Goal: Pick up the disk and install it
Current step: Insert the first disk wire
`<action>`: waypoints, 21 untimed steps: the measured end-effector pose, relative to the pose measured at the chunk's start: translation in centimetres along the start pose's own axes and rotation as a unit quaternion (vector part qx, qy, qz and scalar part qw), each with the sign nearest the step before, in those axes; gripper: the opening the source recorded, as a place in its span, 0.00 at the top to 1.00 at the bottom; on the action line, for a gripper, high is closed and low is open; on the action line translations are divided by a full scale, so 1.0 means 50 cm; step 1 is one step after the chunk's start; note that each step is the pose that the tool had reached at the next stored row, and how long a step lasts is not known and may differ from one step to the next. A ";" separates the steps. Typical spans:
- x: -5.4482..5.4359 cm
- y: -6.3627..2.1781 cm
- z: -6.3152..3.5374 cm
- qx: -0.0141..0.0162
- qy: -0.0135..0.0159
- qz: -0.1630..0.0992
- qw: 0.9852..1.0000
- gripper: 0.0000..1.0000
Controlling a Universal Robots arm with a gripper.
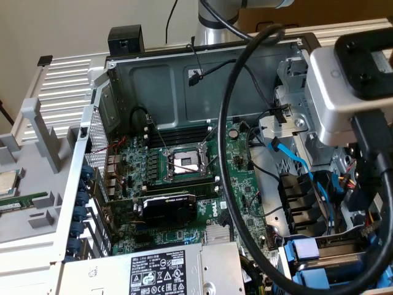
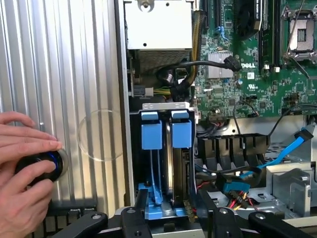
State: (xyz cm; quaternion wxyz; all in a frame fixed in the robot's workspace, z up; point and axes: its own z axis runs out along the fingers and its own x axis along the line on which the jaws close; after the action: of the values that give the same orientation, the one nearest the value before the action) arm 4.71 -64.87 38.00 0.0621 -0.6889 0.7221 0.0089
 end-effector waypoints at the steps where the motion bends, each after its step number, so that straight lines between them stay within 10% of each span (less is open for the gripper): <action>1: 0.000 0.000 0.000 0.000 -0.001 -0.004 1.000 0.49; 8: 0.002 0.000 0.000 -0.003 -0.013 -0.021 1.000 0.49; 14: 0.003 0.000 0.001 -0.005 -0.037 -0.036 0.999 0.49; 21: 0.011 -0.006 0.004 -0.007 -0.041 -0.048 0.998 0.49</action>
State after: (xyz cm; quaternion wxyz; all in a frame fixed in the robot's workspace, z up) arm 5.00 -65.42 37.76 0.0876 -0.7222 0.6850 0.0392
